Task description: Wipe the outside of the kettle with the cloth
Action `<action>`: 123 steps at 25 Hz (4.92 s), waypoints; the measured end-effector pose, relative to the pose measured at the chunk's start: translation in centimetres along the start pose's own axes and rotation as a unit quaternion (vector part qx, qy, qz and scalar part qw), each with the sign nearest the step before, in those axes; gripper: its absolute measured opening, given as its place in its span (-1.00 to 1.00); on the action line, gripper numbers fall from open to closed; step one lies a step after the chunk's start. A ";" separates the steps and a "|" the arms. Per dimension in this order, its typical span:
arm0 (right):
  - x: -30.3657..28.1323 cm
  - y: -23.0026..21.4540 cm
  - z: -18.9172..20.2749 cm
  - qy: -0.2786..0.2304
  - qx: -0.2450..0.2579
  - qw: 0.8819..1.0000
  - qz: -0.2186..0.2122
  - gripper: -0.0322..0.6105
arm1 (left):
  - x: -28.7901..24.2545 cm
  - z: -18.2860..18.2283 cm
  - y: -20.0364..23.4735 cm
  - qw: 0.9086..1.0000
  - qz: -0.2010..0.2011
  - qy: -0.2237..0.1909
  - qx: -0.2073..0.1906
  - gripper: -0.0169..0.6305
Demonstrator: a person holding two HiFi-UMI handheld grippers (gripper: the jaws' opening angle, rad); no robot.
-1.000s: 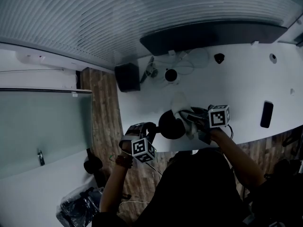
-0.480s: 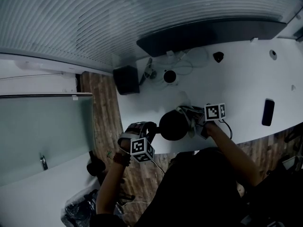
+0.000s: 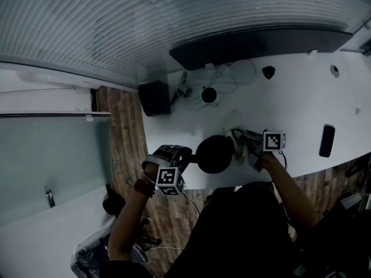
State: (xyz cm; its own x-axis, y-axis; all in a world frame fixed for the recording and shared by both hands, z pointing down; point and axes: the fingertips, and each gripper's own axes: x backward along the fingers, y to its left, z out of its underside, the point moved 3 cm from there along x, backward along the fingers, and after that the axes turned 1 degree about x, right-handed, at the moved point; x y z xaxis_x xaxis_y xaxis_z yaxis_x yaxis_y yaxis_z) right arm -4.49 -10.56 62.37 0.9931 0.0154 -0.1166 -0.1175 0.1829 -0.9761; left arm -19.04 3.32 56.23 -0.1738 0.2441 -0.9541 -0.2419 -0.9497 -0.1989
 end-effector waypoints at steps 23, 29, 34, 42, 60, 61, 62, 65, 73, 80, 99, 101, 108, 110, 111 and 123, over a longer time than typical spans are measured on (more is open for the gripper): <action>-3.4 -0.4 1.2 0.106 0.094 0.989 0.042 -0.54 | -2.8 -4.3 5.1 0.966 0.037 0.024 -0.257 -0.54; -2.7 -5.0 1.7 0.118 0.090 0.984 0.096 -0.54 | -2.9 -4.7 5.1 0.959 0.039 0.026 -0.278 -0.54; -0.5 -0.3 -1.5 0.067 0.101 0.992 0.034 -0.54 | -3.2 -4.9 5.4 0.958 0.050 0.025 -0.282 -0.54; -3.2 9.8 0.9 0.225 0.244 0.939 -0.088 -0.54 | -3.4 -4.9 5.5 0.951 0.060 0.032 -0.300 -0.54; -8.0 -3.2 1.8 0.298 0.105 0.949 0.015 -0.54 | -3.9 -5.4 6.0 0.947 0.064 0.049 -0.311 -0.55; -8.0 -4.0 2.0 0.304 0.103 0.947 0.030 -0.54 | -3.9 -5.5 6.0 0.948 0.061 0.051 -0.309 -0.54; -8.1 -4.5 2.1 0.308 0.107 0.944 0.041 -0.54 | -4.0 -5.5 6.0 0.949 0.057 0.053 -0.307 -0.54; -8.1 -4.2 2.0 0.300 0.148 0.940 0.062 -0.55 | -4.2 -5.5 5.8 0.953 0.042 0.059 -0.294 -0.54; 1.1 6.7 -3.4 0.077 0.176 0.981 -0.010 -0.55 | -2.8 -3.0 3.8 0.980 0.047 0.086 -0.173 -0.54; 4.6 8.0 6.9 0.264 0.228 0.937 -0.006 -0.55 | -1.0 -0.3 -0.1 0.997 0.027 0.069 0.037 -0.55; -0.2 -0.9 3.7 0.026 0.059 0.993 0.098 -0.55 | -0.4 -0.5 -5.2 0.965 -0.013 0.065 0.255 -0.55; -0.3 -3.2 4.7 0.019 0.039 0.989 0.138 -0.55 | -0.2 -1.0 -5.8 0.957 -0.008 0.058 0.283 -0.55; 1.2 -4.1 5.7 -0.011 0.060 0.981 0.182 -0.55 | -0.2 -2.5 -8.2 0.919 0.024 0.035 0.393 -0.55; 2.6 -0.5 5.0 -0.030 0.079 0.987 0.134 -0.55 | -0.1 -2.6 -8.3 0.914 0.018 0.031 0.403 -0.55; 3.2 1.7 4.9 -0.028 0.092 0.990 0.103 -0.55 | 0.0 -2.6 -8.3 0.914 0.015 0.031 0.405 -0.55; 1.2 7.3 8.0 0.021 0.087 0.996 0.020 -0.55 | -0.5 -5.5 -9.7 0.917 0.030 -0.003 0.398 -0.56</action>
State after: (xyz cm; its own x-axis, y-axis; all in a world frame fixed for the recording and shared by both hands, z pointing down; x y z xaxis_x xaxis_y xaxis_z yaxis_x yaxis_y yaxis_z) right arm -4.08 -1.31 56.57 0.9859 -0.0145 -0.1666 -0.1510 0.3501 -0.9244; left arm -11.32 11.31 57.39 -0.2145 0.2001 -0.9560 -0.8509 -0.5188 0.0823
